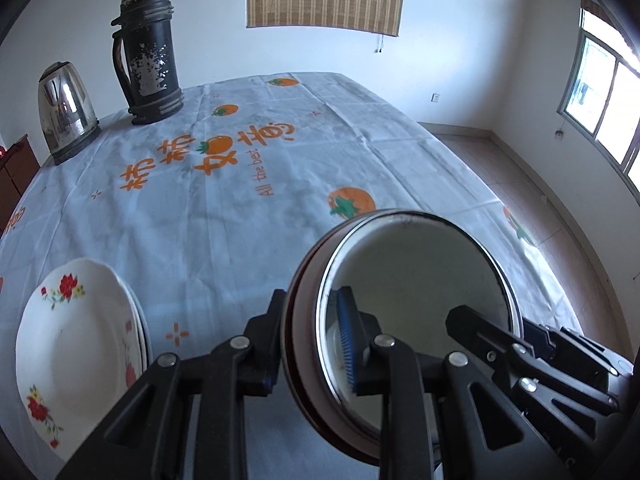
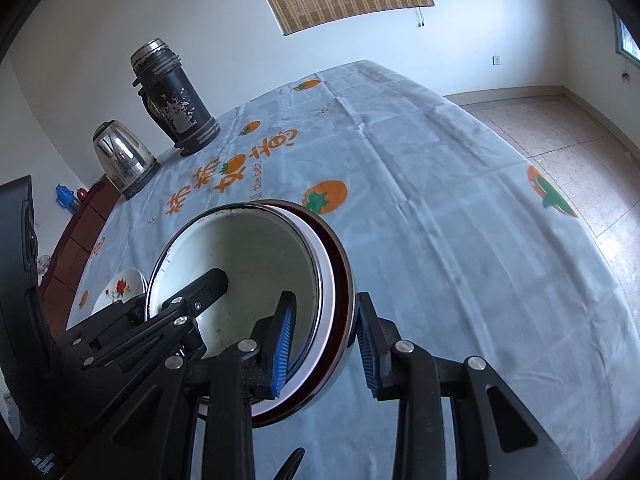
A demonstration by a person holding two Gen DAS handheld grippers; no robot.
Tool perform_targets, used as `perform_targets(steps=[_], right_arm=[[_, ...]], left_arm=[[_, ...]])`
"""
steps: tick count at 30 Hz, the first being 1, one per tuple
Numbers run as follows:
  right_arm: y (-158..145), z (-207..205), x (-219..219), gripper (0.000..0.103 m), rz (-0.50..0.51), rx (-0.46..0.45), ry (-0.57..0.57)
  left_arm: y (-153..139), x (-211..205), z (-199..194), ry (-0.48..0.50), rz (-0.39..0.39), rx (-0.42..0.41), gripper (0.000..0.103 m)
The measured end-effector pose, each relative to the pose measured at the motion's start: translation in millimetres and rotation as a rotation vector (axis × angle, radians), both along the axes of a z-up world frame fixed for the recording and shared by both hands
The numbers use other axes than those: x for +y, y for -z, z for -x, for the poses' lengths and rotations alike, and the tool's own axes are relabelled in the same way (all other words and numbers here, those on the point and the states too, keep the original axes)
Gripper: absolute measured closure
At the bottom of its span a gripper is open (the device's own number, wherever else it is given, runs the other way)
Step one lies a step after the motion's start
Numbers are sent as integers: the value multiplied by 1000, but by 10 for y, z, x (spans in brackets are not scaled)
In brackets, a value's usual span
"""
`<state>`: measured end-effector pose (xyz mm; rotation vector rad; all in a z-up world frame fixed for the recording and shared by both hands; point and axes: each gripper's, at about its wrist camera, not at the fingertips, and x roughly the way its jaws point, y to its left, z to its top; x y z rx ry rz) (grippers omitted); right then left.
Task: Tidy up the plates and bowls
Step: 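Lift the nested bowls with the right tool toward the plate stack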
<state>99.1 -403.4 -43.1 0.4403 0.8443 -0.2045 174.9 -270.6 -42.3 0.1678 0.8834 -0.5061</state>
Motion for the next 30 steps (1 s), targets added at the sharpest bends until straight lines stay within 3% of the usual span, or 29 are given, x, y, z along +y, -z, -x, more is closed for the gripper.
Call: perform_targets(steps=[16, 30], right_arm=[[41, 626, 353, 70, -7, 7, 17], [-38, 800, 708, 70, -3, -9, -9]], left_arm=[[51, 347, 594, 19, -2, 4, 79], [-16, 705, 814, -6, 3, -18, 79]])
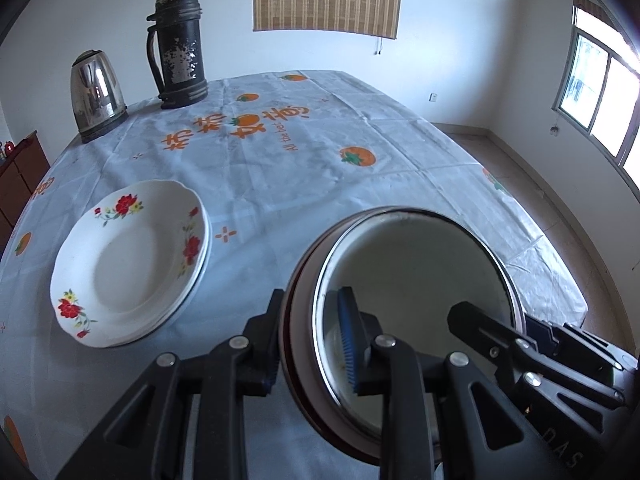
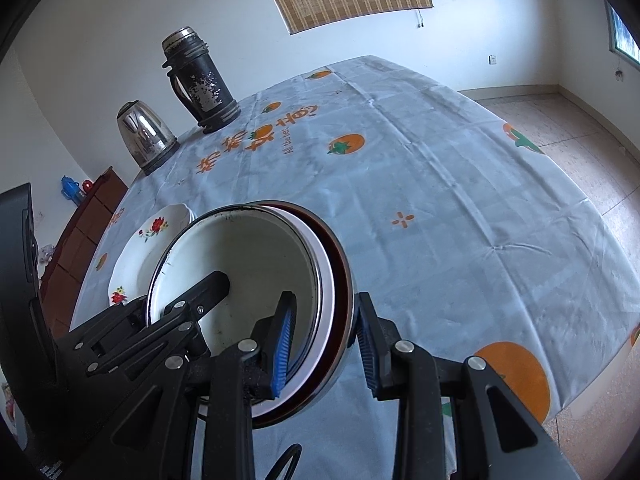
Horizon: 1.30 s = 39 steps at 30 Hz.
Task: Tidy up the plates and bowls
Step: 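Lift the nested bowls with the right tool toward the plate stack, then lower the nested bowls onto the stacked flowered plates with the right tool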
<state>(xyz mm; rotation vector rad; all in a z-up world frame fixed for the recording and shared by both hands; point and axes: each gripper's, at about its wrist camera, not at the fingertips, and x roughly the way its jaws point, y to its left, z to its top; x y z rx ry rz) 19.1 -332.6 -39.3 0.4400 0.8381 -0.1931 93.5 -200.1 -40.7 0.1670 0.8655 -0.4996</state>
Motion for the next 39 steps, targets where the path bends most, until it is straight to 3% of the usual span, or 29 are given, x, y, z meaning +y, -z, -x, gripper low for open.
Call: perform_targets(steps=[17, 31, 39], right_arm=[[-199, -114, 587, 70, 26, -34, -67], [-349, -564, 1252, 70, 29, -67, -193], [-417, -834, 1420, 70, 27, -76, -242]], left_arm=[[-195, 621, -55, -70, 34, -33, 79], [-355, 1311, -346, -197, 33, -72, 79], [-423, 1494, -528, -246, 38, -76, 79]])
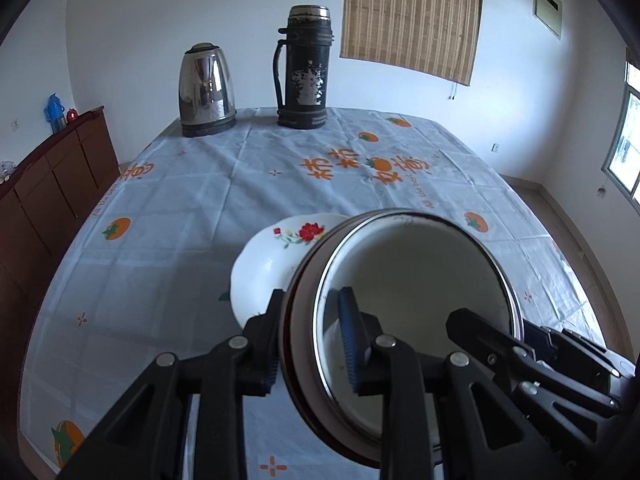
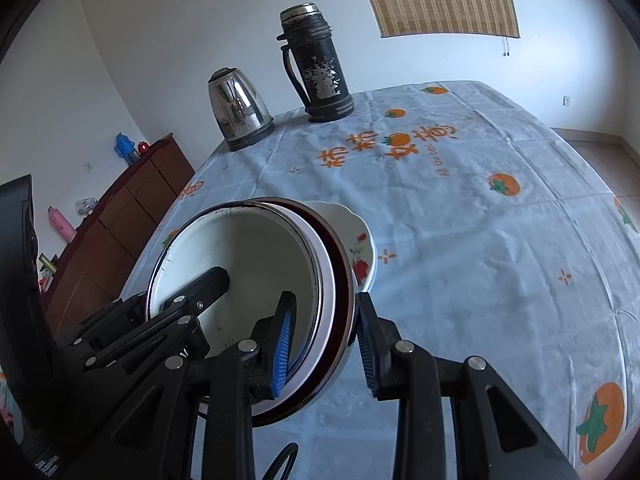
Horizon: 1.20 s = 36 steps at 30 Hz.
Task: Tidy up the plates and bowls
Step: 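Lower the nested bowls onto the stacked flowered plates with the right tool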
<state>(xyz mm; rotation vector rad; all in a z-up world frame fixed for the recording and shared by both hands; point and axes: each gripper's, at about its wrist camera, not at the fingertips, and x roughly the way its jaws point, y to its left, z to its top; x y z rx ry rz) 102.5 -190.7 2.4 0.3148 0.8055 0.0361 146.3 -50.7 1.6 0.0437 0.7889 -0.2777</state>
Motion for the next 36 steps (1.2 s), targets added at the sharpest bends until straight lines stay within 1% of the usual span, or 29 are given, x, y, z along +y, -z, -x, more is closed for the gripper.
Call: perform_targets(steps=[7, 13, 24, 29, 36], right_arm=[[-6, -177, -10, 70, -7, 3, -8], [-24, -305, 10, 70, 7, 5, -12], [-26, -494, 14, 70, 13, 8, -5], [38, -609, 24, 70, 18, 23, 4], [189, -760, 35, 70, 9, 56, -3]], left_arm=[[-15, 13, -150, -13, 8, 6, 79], [-18, 22, -260, -21, 20, 6, 78], [-20, 21, -463, -13, 20, 6, 78], [63, 29, -603, -7, 38, 34, 78], [206, 34, -730, -18, 27, 61, 78]])
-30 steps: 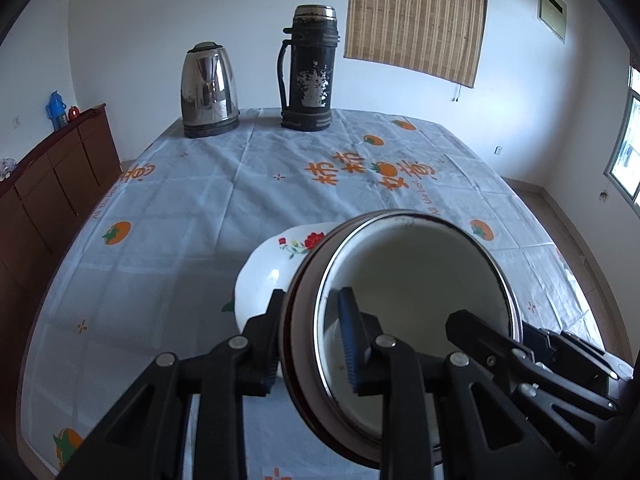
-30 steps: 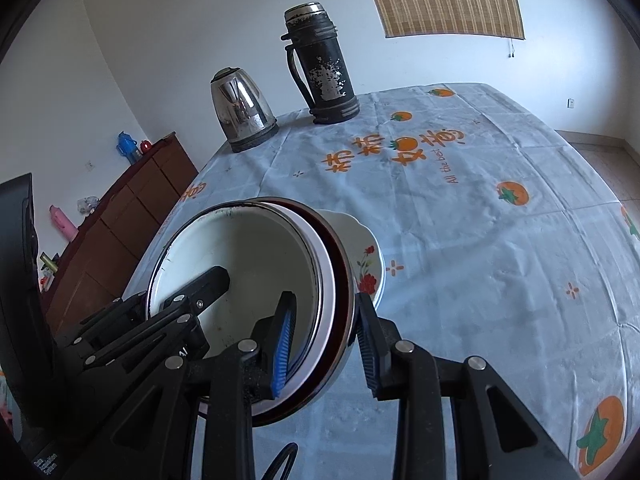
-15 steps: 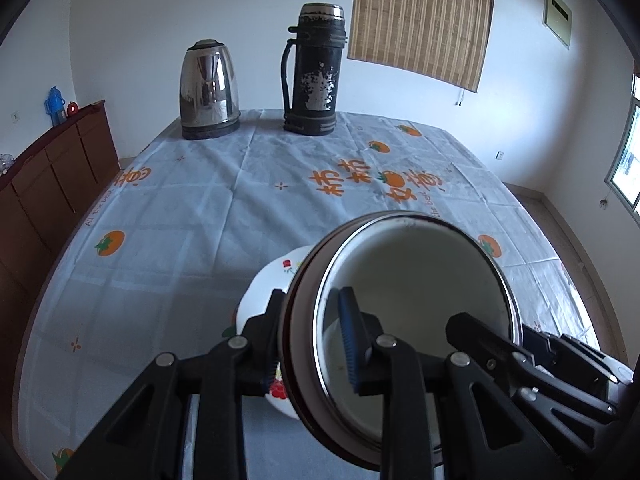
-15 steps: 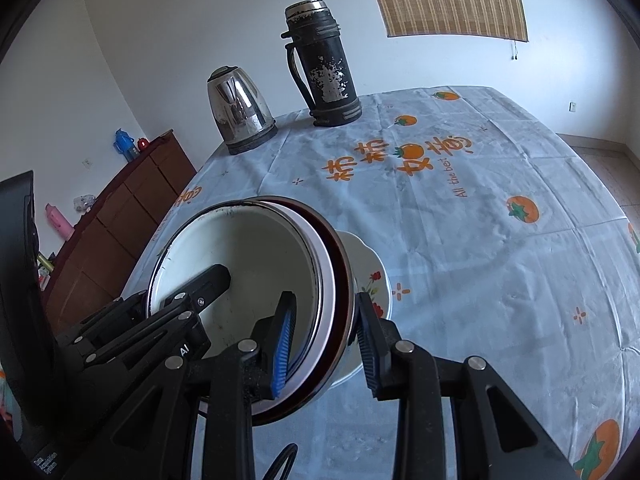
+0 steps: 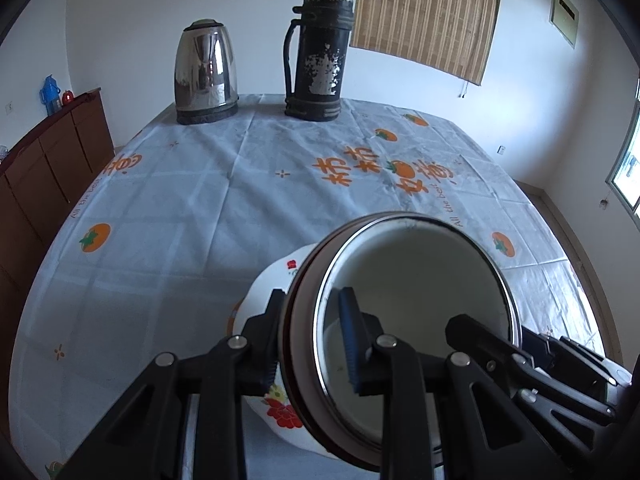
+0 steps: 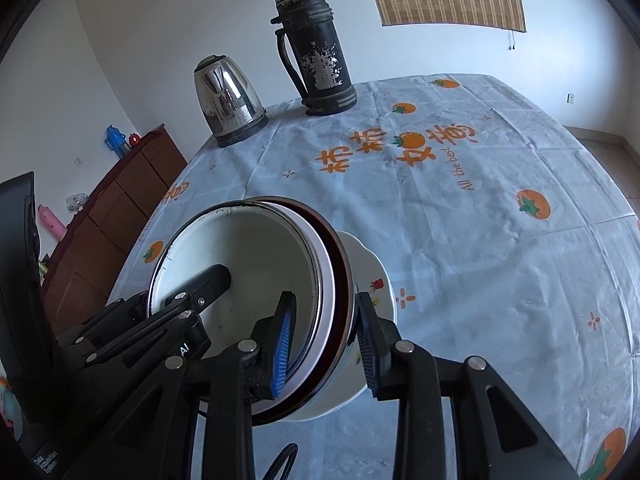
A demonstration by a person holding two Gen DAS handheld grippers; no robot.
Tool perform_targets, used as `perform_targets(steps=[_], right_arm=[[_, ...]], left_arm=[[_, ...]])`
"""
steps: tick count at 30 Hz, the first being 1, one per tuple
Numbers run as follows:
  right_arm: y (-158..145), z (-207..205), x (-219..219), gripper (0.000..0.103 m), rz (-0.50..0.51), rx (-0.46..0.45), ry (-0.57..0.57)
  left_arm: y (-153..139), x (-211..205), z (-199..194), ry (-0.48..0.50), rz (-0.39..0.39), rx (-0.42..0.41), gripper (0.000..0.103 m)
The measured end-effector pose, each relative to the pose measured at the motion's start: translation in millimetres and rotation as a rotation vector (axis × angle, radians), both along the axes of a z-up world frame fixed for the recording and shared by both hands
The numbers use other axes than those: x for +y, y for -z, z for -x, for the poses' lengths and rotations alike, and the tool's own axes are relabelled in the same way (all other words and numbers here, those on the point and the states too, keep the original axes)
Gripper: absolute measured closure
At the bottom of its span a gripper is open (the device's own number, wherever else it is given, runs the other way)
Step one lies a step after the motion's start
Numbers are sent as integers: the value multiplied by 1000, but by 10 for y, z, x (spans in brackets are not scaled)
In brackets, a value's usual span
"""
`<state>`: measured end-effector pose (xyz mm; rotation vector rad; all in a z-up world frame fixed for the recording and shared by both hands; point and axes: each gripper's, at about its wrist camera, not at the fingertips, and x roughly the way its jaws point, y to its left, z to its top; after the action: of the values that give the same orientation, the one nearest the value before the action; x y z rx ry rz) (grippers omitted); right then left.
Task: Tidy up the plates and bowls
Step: 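Lower the nested bowls onto the stacked flowered plates with the right tool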
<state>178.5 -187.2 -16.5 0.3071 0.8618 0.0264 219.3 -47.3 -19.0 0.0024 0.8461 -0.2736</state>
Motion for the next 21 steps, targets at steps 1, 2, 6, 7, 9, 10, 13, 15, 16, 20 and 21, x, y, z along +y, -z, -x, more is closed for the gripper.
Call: perform_targets(steps=[1, 2, 6, 7, 9, 10, 13, 15, 16, 20, 21], right_arm=[[18, -22, 7, 70, -2, 4, -5], [34, -36, 11, 70, -3, 7, -8], [90, -108, 4, 70, -10, 18, -17], [101, -128, -3, 70, -13, 20, -19], [118, -164, -1, 70, -18, 25, -22], [121, -176, 5, 70, -16, 25, -24], [117, -210, 15, 70, -13, 25, -30], [119, -228, 27, 70, -10, 27, -36], [124, -237, 32, 70, -8, 29, -37], [171, -259, 36, 70, -6, 50, -43], [184, -265, 33, 70, -7, 56, -43]], left_arm=[[14, 4, -17, -3, -1, 4, 78], [24, 8, -25, -5, -1, 7, 78], [70, -10, -72, -12, -14, 16, 78], [81, -14, -86, -12, -18, 16, 78], [90, -11, -104, -16, -23, 18, 78], [92, -9, -115, -20, -23, 19, 78], [87, 4, -142, -24, -23, 20, 78], [89, 3, -150, -28, -28, 18, 78], [99, 9, -160, -31, -31, 22, 77], [157, 9, -186, -29, -34, 39, 77], [168, 4, -187, -28, -38, 40, 77]])
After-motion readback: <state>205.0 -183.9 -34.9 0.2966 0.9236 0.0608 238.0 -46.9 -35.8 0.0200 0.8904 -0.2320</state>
